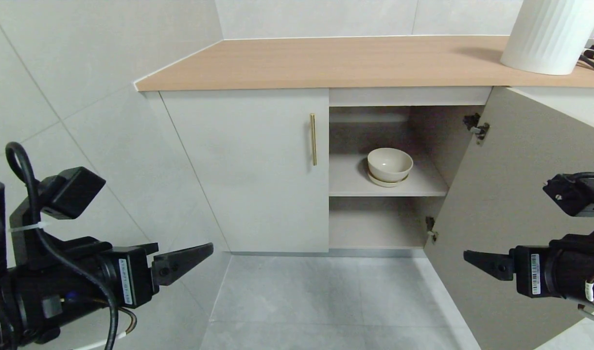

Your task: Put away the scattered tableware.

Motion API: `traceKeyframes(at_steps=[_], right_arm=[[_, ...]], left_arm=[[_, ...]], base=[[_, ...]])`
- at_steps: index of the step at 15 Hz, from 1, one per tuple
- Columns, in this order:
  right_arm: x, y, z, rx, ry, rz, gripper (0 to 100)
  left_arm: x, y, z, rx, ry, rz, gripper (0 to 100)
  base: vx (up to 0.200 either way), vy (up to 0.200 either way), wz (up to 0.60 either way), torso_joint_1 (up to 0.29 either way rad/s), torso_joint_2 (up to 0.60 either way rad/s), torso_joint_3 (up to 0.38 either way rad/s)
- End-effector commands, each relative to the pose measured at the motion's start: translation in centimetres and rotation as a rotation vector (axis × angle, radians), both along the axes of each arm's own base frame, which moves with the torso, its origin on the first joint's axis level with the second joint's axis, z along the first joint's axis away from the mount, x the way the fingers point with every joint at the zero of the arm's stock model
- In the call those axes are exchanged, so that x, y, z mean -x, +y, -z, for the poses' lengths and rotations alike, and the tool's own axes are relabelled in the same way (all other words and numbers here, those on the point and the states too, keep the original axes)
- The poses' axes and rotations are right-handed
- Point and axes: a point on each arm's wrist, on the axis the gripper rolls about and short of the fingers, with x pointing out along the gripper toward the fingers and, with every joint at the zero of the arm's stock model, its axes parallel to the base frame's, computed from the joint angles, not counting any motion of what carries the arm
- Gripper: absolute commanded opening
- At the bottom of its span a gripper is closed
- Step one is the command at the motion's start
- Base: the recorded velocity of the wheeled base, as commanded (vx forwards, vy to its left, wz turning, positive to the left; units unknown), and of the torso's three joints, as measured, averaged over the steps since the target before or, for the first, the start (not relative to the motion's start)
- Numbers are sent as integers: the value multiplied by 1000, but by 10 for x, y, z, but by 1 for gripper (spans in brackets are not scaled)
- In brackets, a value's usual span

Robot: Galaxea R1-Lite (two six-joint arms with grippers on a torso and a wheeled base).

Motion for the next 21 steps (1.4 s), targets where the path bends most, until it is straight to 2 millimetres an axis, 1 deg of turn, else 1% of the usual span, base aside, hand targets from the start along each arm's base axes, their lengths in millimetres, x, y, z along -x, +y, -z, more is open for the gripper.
traceKeyframes(at_steps=[1,4,7,8,11,12,14,15,16,18,21], right_arm=[[0,0,0,0,1,-1,100],[3,-1,-1,-4,2,-11,100],[26,-5,-1,55,87,-130,100],[31,-6,-1,72,101,-175,100],[40,-12,3,156,162,-218,100],[43,-14,3,175,169,-236,100],[59,-17,4,198,195,-348,100],[69,-21,4,218,220,-421,100],[72,-24,5,250,231,-447,100],[81,-32,5,272,209,-476,100],[92,-48,-8,256,104,-441,100]], left_arm=[[-1,0,1,-2,3,-1,100],[-1,0,1,-2,3,-1,100],[-1,0,1,-2,3,-1,100],[-1,0,1,-2,3,-1,100],[-1,0,1,-2,5,1,100],[-1,0,2,-2,6,1,100],[0,0,3,-14,7,9,100],[0,0,4,-23,6,13,100],[1,0,4,-23,6,13,100],[0,0,5,-23,7,13,100],[0,0,5,-23,7,13,100]], base=[[0,-200,0,-2,2,7],[0,-200,0,7,2,1],[0,-200,0,2,2,2],[0,-200,0,-2,-2,7],[0,-200,0,5,2,-1],[0,0,0,0,0,0],[0,0,0,0,0,0],[0,0,0,0,0,0],[0,0,0,0,0,0],[0,0,0,0,0,0],[0,0,0,0,0,0]])
